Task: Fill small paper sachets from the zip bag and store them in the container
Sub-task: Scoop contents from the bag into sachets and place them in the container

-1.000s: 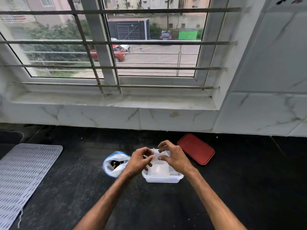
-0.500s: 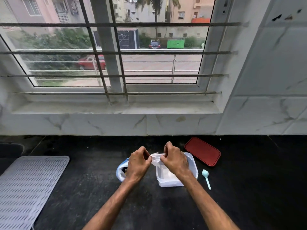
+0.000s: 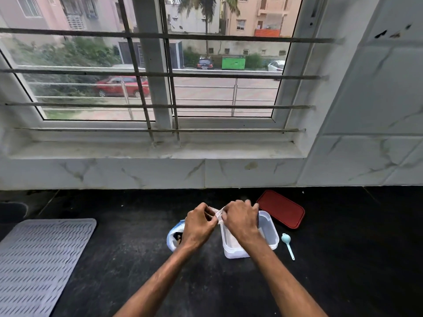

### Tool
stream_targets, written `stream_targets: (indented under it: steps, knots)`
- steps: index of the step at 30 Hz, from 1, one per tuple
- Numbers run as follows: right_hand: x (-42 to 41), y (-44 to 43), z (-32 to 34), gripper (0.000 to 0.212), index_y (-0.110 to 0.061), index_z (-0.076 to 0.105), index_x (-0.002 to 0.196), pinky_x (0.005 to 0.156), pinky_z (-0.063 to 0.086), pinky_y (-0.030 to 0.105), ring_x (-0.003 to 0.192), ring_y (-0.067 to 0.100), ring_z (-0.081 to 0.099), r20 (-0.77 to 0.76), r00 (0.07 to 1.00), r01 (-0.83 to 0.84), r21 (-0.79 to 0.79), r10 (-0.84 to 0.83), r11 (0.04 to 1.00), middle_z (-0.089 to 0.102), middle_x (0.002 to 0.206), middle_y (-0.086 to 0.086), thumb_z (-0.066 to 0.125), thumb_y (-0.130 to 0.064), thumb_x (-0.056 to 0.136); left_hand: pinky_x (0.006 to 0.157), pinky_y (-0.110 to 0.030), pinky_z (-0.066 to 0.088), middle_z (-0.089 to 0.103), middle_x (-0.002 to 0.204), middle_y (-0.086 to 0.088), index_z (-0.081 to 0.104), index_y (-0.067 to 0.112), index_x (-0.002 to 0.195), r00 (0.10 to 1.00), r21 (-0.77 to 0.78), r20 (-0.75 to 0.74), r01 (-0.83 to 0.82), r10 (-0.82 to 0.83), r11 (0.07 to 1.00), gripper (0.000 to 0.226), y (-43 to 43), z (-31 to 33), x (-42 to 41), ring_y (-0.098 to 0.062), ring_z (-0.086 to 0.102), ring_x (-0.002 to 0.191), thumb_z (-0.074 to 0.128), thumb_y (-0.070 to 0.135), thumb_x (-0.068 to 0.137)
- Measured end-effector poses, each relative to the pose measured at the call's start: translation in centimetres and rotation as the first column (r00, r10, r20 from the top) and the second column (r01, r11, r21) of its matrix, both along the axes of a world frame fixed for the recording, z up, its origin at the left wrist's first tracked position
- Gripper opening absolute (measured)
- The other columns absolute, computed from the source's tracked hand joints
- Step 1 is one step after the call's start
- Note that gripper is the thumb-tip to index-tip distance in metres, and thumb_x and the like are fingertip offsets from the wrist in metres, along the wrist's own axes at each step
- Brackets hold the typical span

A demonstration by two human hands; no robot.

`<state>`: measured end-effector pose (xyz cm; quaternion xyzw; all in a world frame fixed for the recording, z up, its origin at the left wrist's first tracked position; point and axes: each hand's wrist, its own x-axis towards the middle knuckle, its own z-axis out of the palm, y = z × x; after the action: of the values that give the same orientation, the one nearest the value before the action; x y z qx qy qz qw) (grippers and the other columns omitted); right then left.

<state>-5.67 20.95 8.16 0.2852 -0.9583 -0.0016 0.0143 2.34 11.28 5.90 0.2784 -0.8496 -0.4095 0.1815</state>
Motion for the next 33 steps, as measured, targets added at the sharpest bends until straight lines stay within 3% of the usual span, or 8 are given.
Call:
stream_targets:
  steps: [5,8,11,14,18,24,29,33]
  knots:
    - [-0.3,0.0,1.3,0.028,-0.027,0.073,0.105,0.085,0.051,0.034,0.101,0.027,0.068,0.195,0.980,0.003,-0.164,0.029,0.986,0.072,0.103,0.005,0.054,-0.018,0.087,0.061,-0.023,0.051,0.066,0.070,0.008,0.058,0.021,0.081,0.993,0.002,-0.101,0.061,-0.060,0.998,0.022,-0.4,0.2,-0.7,-0.007,0.063,0.066,0.070,0.040,0.084]
    - [-0.8,0.8,2.3,0.025,-0.028,0.075,0.102,0.084,0.052,0.033,0.101,0.027,0.067,0.213,0.975,-0.024,-0.189,0.065,0.982,0.073,0.103,0.005,0.057,-0.022,0.085,0.080,-0.023,0.052,0.065,0.104,0.014,0.059,0.027,0.107,0.960,-0.001,-0.186,0.214,-0.210,0.977,0.041,-1.9,-1.0,-0.2,-0.002,0.062,0.094,0.071,0.055,0.079]
    - [-0.7,1.1,3.3,0.033,-0.032,0.071,0.107,0.078,0.050,0.031,0.100,0.026,0.065,0.243,0.949,-0.153,-0.197,0.199,0.968,0.072,0.107,0.002,0.052,-0.017,0.085,0.116,-0.026,0.027,0.044,0.142,0.016,0.039,0.022,0.144,0.910,-0.104,-0.089,0.395,-0.404,0.913,0.096,-2.6,-2.0,0.3,0.000,0.043,0.130,0.082,0.054,0.064]
    - [0.0,1.0,4.1,0.025,-0.028,0.070,0.102,0.071,0.047,0.031,0.093,0.025,0.065,0.185,0.930,-0.285,-0.187,0.319,0.940,0.071,0.101,0.002,0.049,-0.026,0.089,0.123,-0.036,0.004,0.050,0.141,0.015,0.043,0.022,0.141,0.905,-0.159,-0.066,0.406,-0.420,0.900,0.091,-1.5,-2.1,-0.2,0.001,0.045,0.130,0.082,0.050,0.064]
    - [0.4,1.1,4.2,0.032,-0.025,0.070,0.104,0.077,0.045,0.035,0.103,0.025,0.057,0.121,0.955,-0.260,-0.085,0.269,0.962,0.067,0.103,0.001,0.053,-0.040,0.082,0.118,-0.045,0.026,0.063,0.107,0.022,0.058,0.023,0.117,0.932,-0.169,-0.182,0.283,-0.312,0.944,0.043,0.3,-1.7,-0.7,0.000,0.060,0.102,0.064,0.029,0.075]
    - [1.0,0.5,3.9,0.037,-0.012,0.064,0.116,0.091,0.041,0.043,0.114,0.027,0.047,0.102,0.961,-0.258,0.006,0.257,0.966,0.057,0.115,0.007,0.055,-0.033,0.087,0.090,-0.030,0.052,0.060,0.121,0.007,0.058,0.019,0.118,0.937,-0.137,-0.265,0.197,-0.227,0.971,0.044,1.6,-2.0,-0.9,-0.009,0.060,0.109,0.063,0.020,0.075]
    - [0.8,1.8,4.1,0.038,-0.028,0.065,0.122,0.101,0.036,0.046,0.132,0.022,0.035,0.308,0.906,-0.252,-0.159,0.291,0.954,0.049,0.139,-0.002,0.049,-0.048,0.094,0.066,-0.038,0.052,0.069,0.083,0.009,0.056,0.023,0.089,0.966,-0.011,-0.258,0.001,-0.004,1.000,0.023,2.1,-2.2,-0.3,-0.015,0.065,0.075,0.052,0.039,0.073]
    - [0.7,3.6,4.0,0.045,-0.033,0.064,0.122,0.110,0.031,0.051,0.141,0.020,0.019,0.489,0.778,-0.383,-0.128,0.394,0.915,0.038,0.149,-0.002,0.053,-0.060,0.088,0.064,-0.036,0.054,0.072,0.079,0.010,0.055,0.023,0.089,0.972,0.022,-0.228,0.066,-0.059,0.998,0.023,2.0,-3.3,0.3,-0.006,0.068,0.071,0.063,0.032,0.069]
